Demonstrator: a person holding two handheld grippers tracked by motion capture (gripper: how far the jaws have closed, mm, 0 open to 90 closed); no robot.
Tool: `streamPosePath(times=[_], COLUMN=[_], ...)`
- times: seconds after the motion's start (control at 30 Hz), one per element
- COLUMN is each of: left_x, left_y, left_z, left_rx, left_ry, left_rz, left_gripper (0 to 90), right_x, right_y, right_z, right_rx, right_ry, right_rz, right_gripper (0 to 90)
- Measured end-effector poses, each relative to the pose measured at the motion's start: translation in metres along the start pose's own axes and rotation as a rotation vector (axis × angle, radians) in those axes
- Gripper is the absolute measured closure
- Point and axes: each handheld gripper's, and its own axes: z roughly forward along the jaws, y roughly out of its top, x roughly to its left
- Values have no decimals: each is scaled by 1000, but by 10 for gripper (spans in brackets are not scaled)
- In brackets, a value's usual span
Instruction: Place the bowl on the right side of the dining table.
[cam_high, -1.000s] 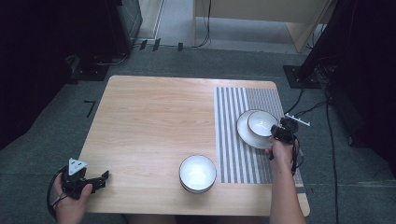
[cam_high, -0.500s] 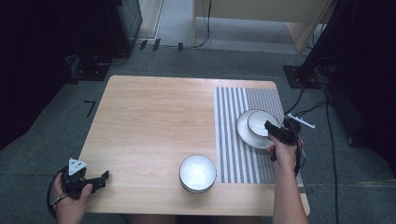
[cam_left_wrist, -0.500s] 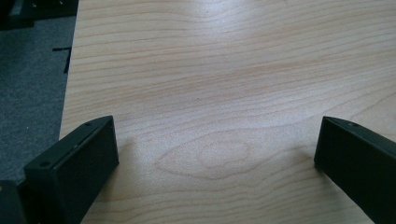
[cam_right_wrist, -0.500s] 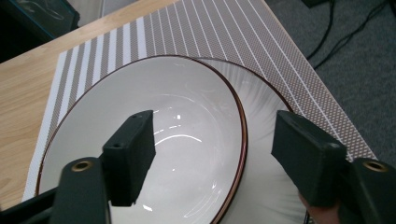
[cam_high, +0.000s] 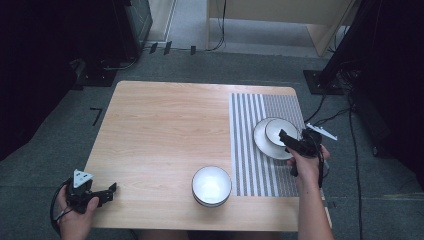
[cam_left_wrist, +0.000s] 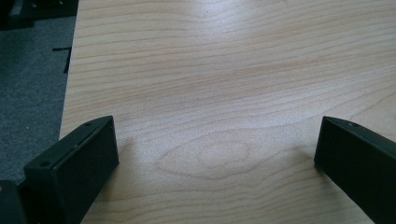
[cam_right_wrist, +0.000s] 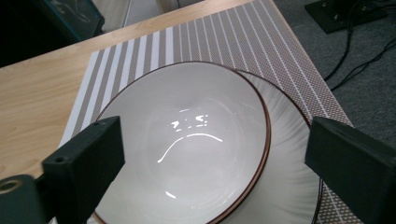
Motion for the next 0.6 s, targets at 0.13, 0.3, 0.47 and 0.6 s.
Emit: streamPosePath(times=[0.13, 0.3, 0.47, 0.6], left_x=[0, 0, 0, 0], left_y=[0, 0, 0, 0], left_z=[0, 0, 0, 0], left_rx=[0, 0, 1, 0], left_ry=[0, 0, 0, 0], left_rz=[0, 0, 0, 0], left_gripper=[0, 0, 0, 0], right_x=[2, 4, 3, 0], right_y=[-1, -1, -2, -7], right_z=[-5, -12, -17, -21], right_rx=[5, 9, 16, 17], right_ry=[11, 7, 6, 7], right_rz=[-17, -32, -51, -54], right_gripper=[17, 13, 0, 0])
